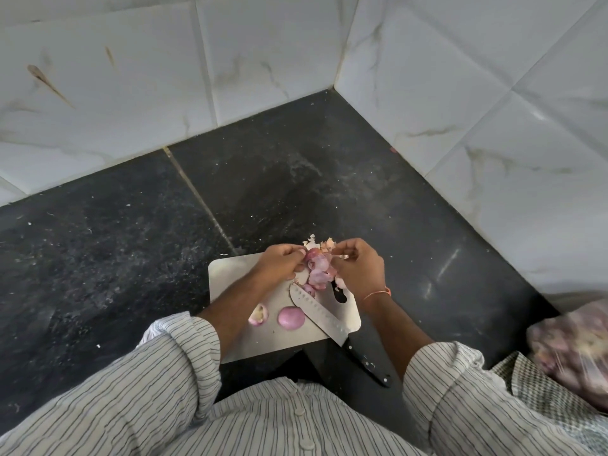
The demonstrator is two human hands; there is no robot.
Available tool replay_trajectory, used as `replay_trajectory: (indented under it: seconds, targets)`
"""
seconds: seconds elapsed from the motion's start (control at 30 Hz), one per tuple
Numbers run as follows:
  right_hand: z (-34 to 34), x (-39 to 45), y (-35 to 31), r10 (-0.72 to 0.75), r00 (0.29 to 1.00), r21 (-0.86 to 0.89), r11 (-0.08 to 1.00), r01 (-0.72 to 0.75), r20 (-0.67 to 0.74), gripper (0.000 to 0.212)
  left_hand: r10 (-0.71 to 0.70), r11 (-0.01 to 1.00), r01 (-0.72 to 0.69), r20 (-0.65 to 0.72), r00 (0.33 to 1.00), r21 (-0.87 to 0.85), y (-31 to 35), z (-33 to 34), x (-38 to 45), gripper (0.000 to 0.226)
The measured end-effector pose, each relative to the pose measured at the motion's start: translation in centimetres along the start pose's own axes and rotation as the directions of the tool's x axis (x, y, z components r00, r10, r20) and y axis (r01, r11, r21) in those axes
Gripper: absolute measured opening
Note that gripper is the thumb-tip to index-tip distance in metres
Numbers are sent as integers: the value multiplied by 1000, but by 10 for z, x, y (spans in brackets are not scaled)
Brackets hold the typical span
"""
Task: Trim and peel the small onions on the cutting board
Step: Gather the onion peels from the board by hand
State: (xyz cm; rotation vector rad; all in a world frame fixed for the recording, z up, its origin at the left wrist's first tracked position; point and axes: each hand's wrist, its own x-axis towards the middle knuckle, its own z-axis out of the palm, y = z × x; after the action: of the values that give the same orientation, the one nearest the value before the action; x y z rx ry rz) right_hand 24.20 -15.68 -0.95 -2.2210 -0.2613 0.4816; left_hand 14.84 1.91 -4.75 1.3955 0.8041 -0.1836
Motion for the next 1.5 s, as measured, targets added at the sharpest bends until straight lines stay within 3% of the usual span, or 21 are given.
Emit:
replay_trajectory:
  seconds: [0.13, 0.27, 0.4, 0.57, 0.7, 0.83, 0.97, 1.03, 1.13, 1.23, 1.27, 1.33, 1.4, 1.5]
  targets:
    - [10, -1, 2, -38, 974, -410, 903, 128, 222, 53, -9, 1000, 9, -3, 1000, -3, -2, -1, 0, 20]
    - [19, 0, 0, -58, 988, -424, 898, 115, 143, 42, -34, 999, 34, -5, 999, -39, 1, 1, -2, 24]
    - [16, 6, -2, -15, 996, -314, 949, 41, 86, 24, -87, 987, 88, 17, 996, -136, 0, -3, -2, 26]
    - [6, 10, -2, 64, 996, -41, 997, -62, 63, 16, -95, 965, 96, 16, 995, -243, 3, -1, -3, 27]
    - [0, 12, -7, 142, 968, 211, 960, -186, 209, 15, -117, 935, 106, -13, 993, -338, 9, 6, -2, 30]
    - [-3, 10, -20, 120, 946, 330, 918, -222, 302, 14, -137, 894, 107, -39, 990, -435, 13, 9, -1, 34]
    - [0, 6, -33, 47, 933, 353, 918, -180, 356, 14, -138, 753, 255, 233, 963, -607, 18, 7, -15, 50]
    - [2, 6, -37, -1, 936, 305, 946, -114, 353, 22, -129, 703, 318, 325, 937, -636, 16, 5, -17, 55]
    - [3, 10, -37, 2, 963, 203, 977, -58, 268, 33, -166, 661, 323, 289, 943, -677, 12, -1, -18, 47]
    - [-1, 6, -34, 39, 978, -51, 998, -29, 204, 14, -187, 618, 275, 203, 961, -736, 8, -11, -13, 38]
    - [-1, 3, -32, 42, 969, -193, 981, 6, 243, 7, -198, 603, 258, 172, 965, -755, 6, -14, -11, 38]
    - [7, -6, -23, 42, 937, -447, 886, 125, 346, 14, -223, 593, 234, 122, 967, -771, 6, -18, -11, 39]
    - [20, -16, -14, 77, 920, -548, 821, 160, 385, 19, -243, 606, 232, 100, 965, -761, 7, -20, -12, 40]
    - [34, -21, -3, 90, 943, -603, 787, 130, 321, 28, -262, 612, 249, 105, 959, -751, 6, -20, -14, 40]
